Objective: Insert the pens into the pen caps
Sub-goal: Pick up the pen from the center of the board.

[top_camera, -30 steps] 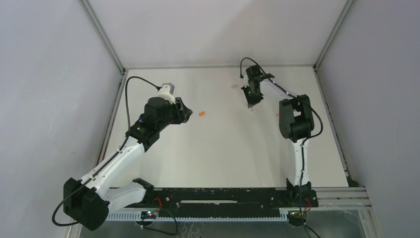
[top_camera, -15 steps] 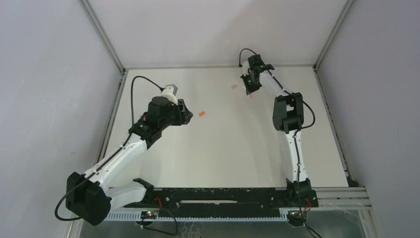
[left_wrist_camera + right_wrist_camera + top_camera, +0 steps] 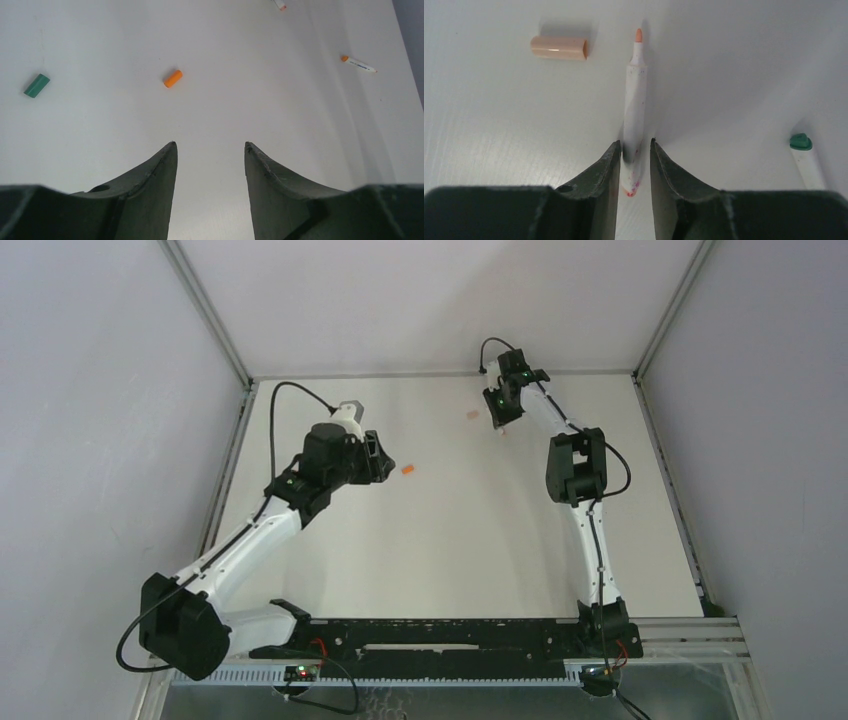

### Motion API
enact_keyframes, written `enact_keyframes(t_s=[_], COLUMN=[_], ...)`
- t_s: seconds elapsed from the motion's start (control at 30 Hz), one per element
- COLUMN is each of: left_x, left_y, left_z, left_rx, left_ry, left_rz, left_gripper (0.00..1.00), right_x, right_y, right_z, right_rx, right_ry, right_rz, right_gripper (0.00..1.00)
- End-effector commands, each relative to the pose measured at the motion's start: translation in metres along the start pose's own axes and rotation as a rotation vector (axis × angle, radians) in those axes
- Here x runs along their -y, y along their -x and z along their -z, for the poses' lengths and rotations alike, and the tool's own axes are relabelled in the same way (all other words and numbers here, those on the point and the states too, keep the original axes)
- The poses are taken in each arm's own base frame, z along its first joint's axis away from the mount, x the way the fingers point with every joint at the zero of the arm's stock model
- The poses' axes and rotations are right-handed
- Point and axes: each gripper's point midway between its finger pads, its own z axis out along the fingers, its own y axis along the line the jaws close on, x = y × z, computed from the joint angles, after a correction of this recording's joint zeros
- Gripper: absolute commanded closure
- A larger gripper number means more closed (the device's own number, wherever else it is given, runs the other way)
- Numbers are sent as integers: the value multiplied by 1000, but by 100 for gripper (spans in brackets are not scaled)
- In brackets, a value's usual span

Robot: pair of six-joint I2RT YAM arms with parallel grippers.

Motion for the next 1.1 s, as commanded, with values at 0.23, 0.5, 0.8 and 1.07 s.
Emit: enact_keyframes(t_s=[0.23, 0.5, 0.8, 1.07], left_x=[14, 12, 12, 13], left_y=[27, 26, 26, 30], left_z=[2, 3, 4, 4], left_rx=[42, 32, 29, 35], left_ry=[-42, -30, -24, -28], left_rz=[-17, -20, -18, -21], left_gripper=[42, 41, 41, 40], right_x=[6, 0, -6, -32], right_y=[24, 49, 51, 31], right_z=[-3, -7, -16, -13], right_rx=[81, 156, 152, 75], right_ry=[2, -26, -15, 83], right_rz=[60, 159, 247, 369], right_gripper=[83, 93, 91, 91])
